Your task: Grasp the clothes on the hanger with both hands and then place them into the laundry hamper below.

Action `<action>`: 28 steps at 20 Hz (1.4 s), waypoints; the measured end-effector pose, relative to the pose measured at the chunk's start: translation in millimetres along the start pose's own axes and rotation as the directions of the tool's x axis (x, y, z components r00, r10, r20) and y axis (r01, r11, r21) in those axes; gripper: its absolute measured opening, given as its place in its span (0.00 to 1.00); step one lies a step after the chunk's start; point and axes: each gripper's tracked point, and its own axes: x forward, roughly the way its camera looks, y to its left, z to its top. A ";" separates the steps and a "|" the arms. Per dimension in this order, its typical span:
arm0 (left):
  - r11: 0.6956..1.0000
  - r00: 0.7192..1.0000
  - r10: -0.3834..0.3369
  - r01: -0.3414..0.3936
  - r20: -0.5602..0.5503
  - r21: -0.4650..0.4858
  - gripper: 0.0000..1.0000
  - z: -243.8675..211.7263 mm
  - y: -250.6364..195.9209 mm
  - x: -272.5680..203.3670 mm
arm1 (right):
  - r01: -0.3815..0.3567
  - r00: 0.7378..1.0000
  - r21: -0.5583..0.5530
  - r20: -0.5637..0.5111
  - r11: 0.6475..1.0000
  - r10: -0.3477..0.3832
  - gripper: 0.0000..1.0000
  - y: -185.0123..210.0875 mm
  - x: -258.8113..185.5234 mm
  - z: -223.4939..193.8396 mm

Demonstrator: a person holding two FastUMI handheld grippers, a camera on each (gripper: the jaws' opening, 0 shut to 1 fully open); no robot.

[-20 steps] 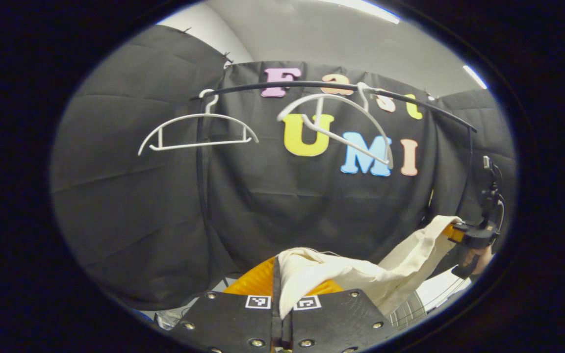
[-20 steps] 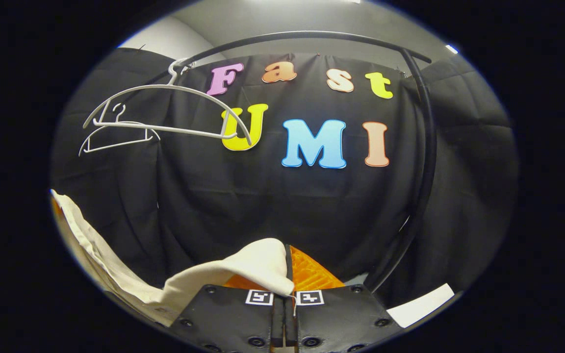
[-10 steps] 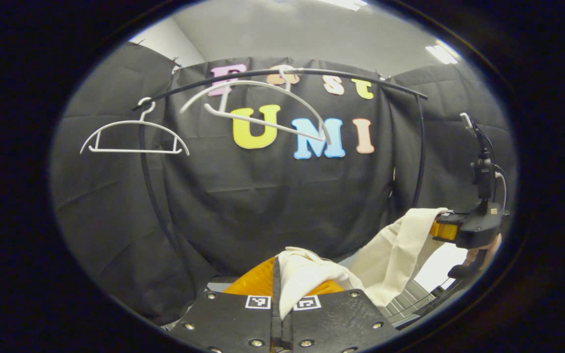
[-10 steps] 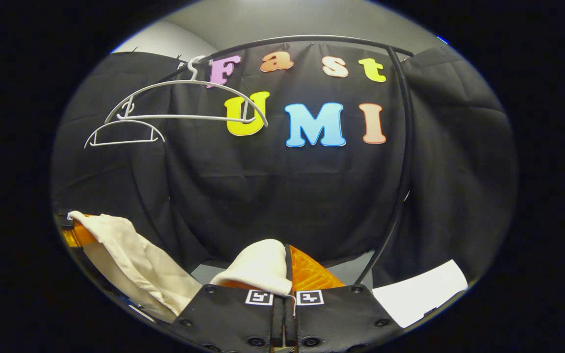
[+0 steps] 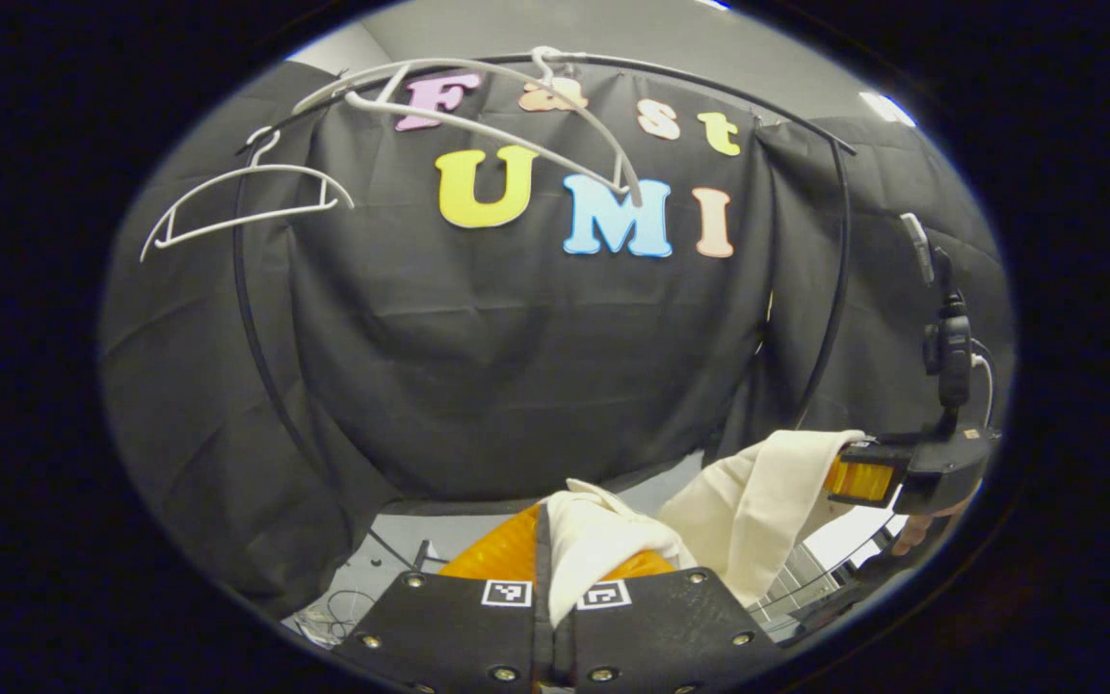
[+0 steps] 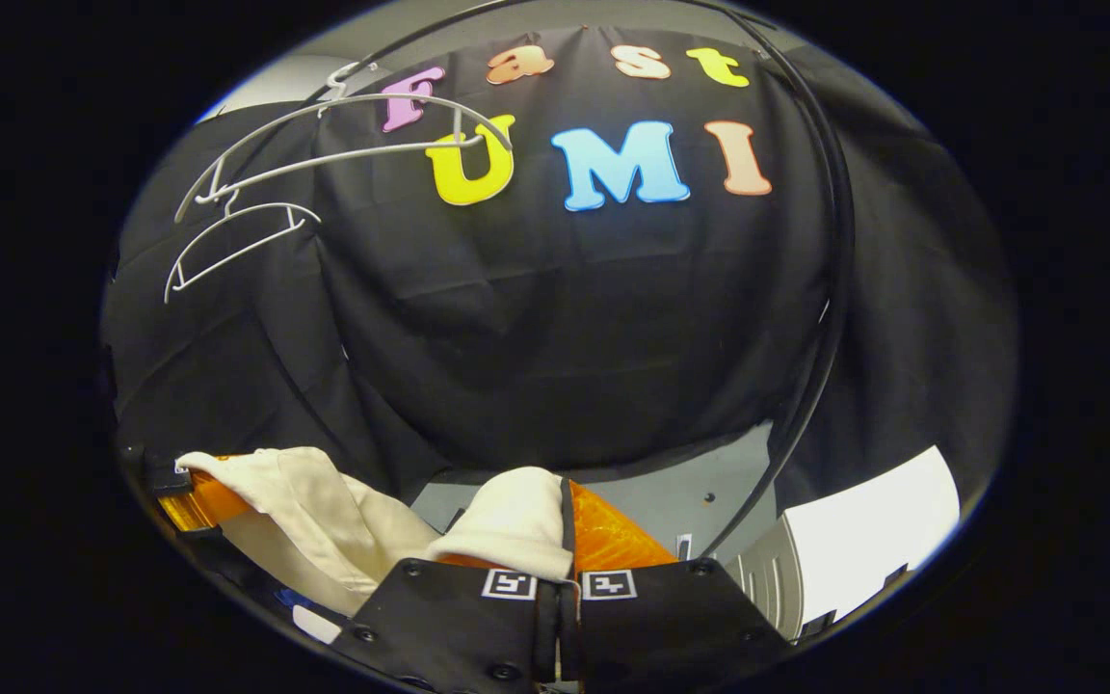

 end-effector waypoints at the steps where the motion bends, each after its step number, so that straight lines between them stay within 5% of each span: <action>1: 1.000 1.000 0.003 -0.003 -0.019 -0.014 0.02 -7.3 1.1 5.9 | 0.003 1.000 0.012 -0.023 1.000 -0.003 0.06 -0.6 9.0 -7.4; 16: 1.000 0.967 0.010 -0.015 -0.253 -0.019 0.03 -151.6 -15.8 90.4 | 0.074 0.937 0.069 -0.346 0.995 -0.046 0.04 -33.3 67.9 -163.9; 17: 1.000 0.964 0.018 -0.024 -0.264 -0.020 0.03 -160.1 -14.6 94.3 | 0.077 0.933 0.073 -0.356 0.994 -0.046 0.00 -35.6 70.4 -167.8; 19: 0.999 0.960 0.024 -0.031 -0.279 -0.019 0.03 -167.6 -12.6 98.5 | 0.088 0.929 0.080 -0.366 0.993 -0.053 0.10 -42.6 71.9 -171.3; 23: 0.999 0.957 0.023 -0.030 -0.290 -0.020 0.06 -169.5 -14.7 100.9 | 0.074 0.926 0.101 -0.376 0.992 -0.031 0.05 -41.7 74.8 -168.0; 25: 0.997 0.948 0.061 -0.073 -0.311 -0.027 0.02 -174.6 -5.4 97.5 | 0.044 0.924 0.104 -0.383 0.994 -0.001 0.23 -36.7 68.1 -165.4; 26: 0.996 0.943 0.065 -0.083 -0.326 -0.044 0.11 -181.5 -5.4 96.1 | 0.017 0.921 0.109 -0.390 0.994 0.028 0.40 -31.4 64.4 -165.1; 28: 0.993 0.931 0.073 -0.103 -0.358 -0.063 0.44 -189.0 -8.6 80.2 | -0.029 0.910 0.105 -0.408 0.994 0.069 0.77 -25.3 54.7 -166.3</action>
